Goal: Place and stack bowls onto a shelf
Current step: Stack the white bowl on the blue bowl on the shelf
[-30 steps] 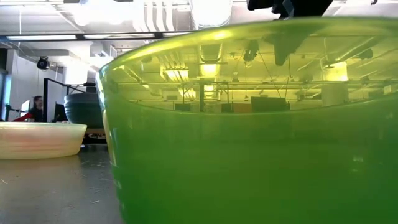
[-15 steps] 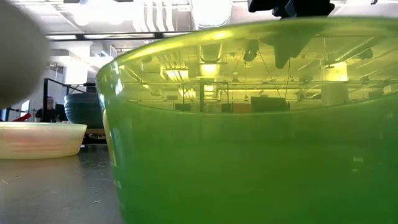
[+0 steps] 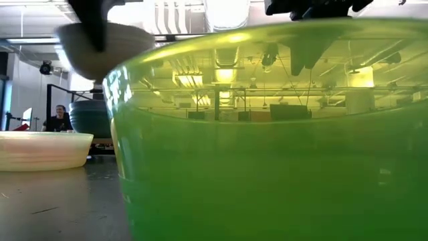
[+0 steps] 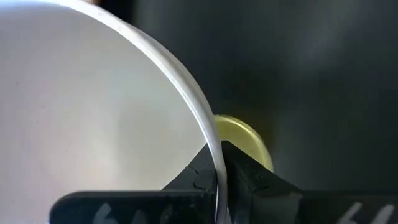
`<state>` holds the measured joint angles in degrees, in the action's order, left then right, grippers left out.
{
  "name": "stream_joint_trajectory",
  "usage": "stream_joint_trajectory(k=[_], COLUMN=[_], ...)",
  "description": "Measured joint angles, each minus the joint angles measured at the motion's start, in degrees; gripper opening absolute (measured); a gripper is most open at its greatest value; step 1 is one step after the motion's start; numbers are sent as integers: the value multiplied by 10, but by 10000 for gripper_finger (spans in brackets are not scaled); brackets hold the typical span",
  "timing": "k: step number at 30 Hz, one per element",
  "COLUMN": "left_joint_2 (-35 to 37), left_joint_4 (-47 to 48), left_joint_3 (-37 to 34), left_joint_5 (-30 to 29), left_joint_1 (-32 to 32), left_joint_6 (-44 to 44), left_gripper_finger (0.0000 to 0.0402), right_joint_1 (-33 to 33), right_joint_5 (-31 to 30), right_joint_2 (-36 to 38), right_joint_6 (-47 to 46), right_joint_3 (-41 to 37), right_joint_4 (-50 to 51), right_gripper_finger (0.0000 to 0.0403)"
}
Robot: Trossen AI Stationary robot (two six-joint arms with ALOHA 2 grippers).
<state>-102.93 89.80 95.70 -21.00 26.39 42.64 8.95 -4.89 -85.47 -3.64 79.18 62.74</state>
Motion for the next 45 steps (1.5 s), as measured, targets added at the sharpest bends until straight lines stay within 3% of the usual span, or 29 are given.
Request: stream_joint_trajectory(k=[5, 12, 18, 24, 33, 36, 45], left_joint_2=[60, 161, 219, 228, 215, 214, 214], left_joint_4=[2, 3, 2, -16, -95, -134, -165], left_joint_3=[-2, -5, -6, -19, -129, -173, -229], left_joint_5=[-48, -55, -56, -55, -26, 8, 5], left_joint_1=[-92, -243, -376, -486, -592, -611, -656], left_joint_6=[-73, -132, -162, -208, -294, -327, -354], left_gripper_finger=[0, 0, 0, 0, 0, 0, 0], right_joint_1=[0, 0, -4, -3, -3, -4, -4], right_joint_5=[3, 3, -104, -101, -99, -99, -99], right_joint_2=[0, 0, 0, 0, 0, 0, 0], right_joint_6=[41, 50, -74, -92, -92, -92, -92], right_joint_3=[0, 0, 0, 0, 0, 0, 0], right_joint_4=[-5, -10, -42, -71, -99, -99, -114], right_gripper_finger=[228, 228, 228, 228, 228, 228, 228])
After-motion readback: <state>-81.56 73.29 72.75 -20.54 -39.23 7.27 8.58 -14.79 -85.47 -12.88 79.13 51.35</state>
